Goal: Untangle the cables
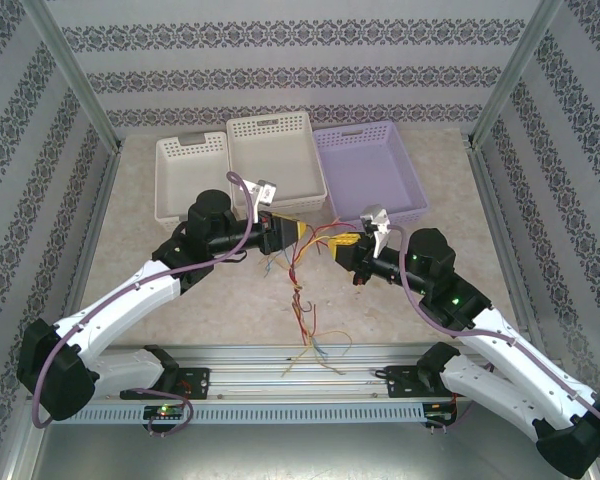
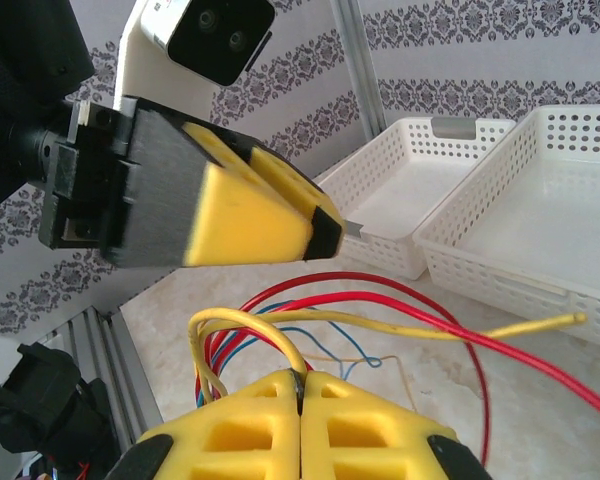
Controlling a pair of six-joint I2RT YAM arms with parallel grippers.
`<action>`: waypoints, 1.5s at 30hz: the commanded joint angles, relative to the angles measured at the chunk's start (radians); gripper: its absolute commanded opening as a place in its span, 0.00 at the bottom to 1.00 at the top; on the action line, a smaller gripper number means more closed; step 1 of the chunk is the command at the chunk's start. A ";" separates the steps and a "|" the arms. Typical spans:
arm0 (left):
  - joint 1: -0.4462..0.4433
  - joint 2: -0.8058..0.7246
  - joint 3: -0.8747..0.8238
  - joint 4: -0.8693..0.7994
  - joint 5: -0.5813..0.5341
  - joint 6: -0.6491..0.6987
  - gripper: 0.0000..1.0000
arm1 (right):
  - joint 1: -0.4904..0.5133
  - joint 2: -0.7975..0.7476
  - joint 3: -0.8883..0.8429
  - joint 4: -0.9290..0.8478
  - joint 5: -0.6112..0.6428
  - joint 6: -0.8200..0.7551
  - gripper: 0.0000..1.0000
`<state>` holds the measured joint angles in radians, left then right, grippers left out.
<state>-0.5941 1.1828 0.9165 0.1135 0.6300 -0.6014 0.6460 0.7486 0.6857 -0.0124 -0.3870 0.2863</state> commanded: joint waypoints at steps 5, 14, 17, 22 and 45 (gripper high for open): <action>0.007 -0.012 -0.019 0.029 0.110 -0.009 0.64 | 0.009 -0.009 0.023 0.023 -0.014 -0.022 0.00; 0.018 -0.095 -0.092 -0.069 0.053 0.032 0.65 | 0.009 -0.021 0.029 0.014 0.003 -0.033 0.00; 0.026 -0.126 -0.120 -0.052 0.028 0.021 0.66 | 0.009 -0.021 0.031 0.014 0.004 -0.035 0.00; 0.028 -0.085 -0.115 0.001 0.061 -0.015 0.58 | 0.011 -0.006 0.035 0.029 -0.008 -0.021 0.00; 0.201 -0.126 0.109 -0.457 -0.068 0.156 0.00 | -0.113 -0.118 -0.050 -0.088 0.450 0.078 0.00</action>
<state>-0.4557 1.0969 0.9852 -0.2020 0.5949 -0.5053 0.5888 0.6674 0.6697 -0.0647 -0.1158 0.2985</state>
